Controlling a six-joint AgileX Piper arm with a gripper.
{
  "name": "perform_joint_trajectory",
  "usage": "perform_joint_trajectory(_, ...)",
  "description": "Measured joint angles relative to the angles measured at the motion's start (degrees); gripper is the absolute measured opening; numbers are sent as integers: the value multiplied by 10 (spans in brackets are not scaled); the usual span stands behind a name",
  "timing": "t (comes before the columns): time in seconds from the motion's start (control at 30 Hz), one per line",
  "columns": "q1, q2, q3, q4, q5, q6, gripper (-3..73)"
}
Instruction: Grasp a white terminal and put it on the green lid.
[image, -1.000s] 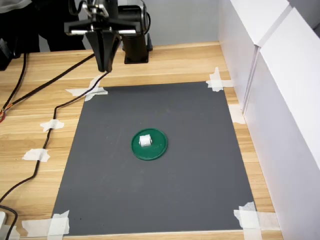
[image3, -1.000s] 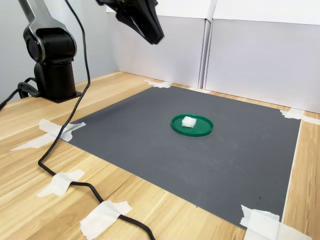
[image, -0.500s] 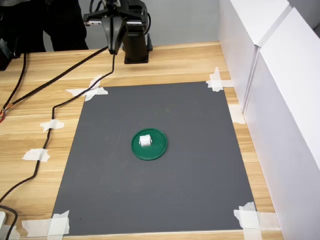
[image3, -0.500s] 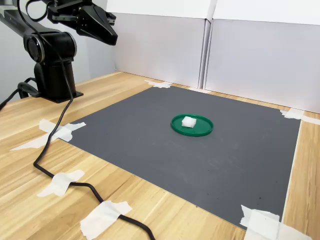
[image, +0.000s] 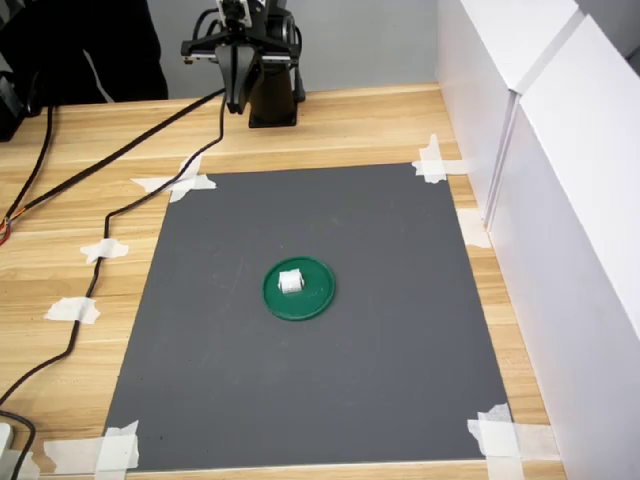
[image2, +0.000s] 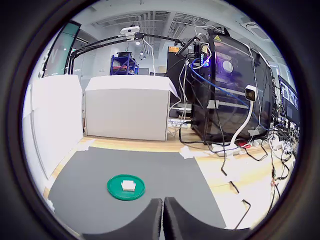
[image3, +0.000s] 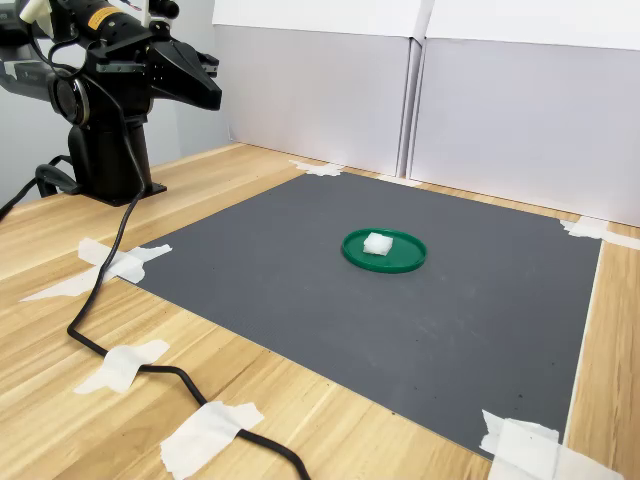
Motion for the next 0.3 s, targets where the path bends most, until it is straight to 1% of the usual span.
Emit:
perform_joint_trajectory(0.1, 0, 0, 0, 3, 12, 0, -12)
perform_joint_trajectory(0.3, 0, 0, 0, 3, 14, 0, -12)
